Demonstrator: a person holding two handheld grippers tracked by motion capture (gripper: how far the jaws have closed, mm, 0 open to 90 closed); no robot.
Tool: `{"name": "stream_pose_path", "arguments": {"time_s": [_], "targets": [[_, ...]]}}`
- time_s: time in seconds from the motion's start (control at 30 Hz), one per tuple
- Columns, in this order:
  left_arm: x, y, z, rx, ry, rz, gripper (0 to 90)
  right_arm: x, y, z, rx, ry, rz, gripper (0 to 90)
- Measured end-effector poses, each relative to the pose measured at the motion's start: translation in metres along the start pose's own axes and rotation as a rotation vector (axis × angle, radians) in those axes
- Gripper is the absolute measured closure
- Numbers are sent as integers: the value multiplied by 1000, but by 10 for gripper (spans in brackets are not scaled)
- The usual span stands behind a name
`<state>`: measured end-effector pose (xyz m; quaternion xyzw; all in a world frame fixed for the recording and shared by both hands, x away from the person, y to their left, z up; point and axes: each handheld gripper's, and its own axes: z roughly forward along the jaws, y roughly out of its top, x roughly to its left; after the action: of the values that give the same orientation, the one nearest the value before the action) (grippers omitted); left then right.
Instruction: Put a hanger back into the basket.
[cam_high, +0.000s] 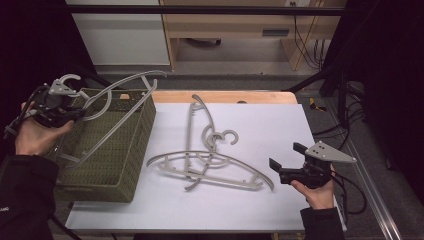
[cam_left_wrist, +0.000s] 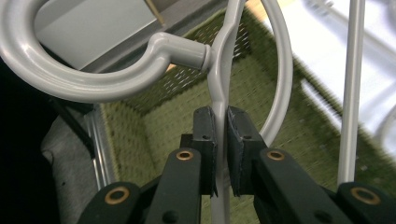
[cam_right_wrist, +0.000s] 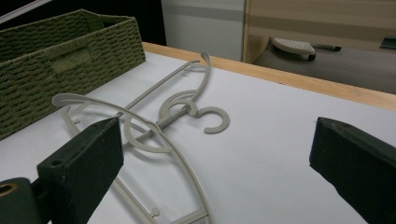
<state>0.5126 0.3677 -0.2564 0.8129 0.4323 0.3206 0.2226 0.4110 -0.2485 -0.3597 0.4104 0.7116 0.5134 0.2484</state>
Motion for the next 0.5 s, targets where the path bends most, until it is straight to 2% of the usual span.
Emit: {"name": "stream_pose_path", "arguments": {"time_s": [0.1, 0.2, 0.23, 0.33, 0.43, 0.5], "targets": [[8, -9, 3, 12, 20, -15, 827, 0, 0, 0, -1, -1, 1, 33], [16, -14, 4, -2, 24, -42, 827, 0, 0, 0, 0, -1, 3, 33], [17, -14, 4, -1, 26, -42, 827, 0, 0, 0, 0, 0, -1, 33], [19, -15, 8, 28, 72, -13, 827, 0, 0, 1, 2, -2, 1, 33], [23, -18, 11, 23, 68, -28, 827, 0, 0, 1, 4, -2, -1, 33], [24, -20, 16, 35, 73, -24, 827, 0, -1, 1, 6, -1, -3, 33]]}}
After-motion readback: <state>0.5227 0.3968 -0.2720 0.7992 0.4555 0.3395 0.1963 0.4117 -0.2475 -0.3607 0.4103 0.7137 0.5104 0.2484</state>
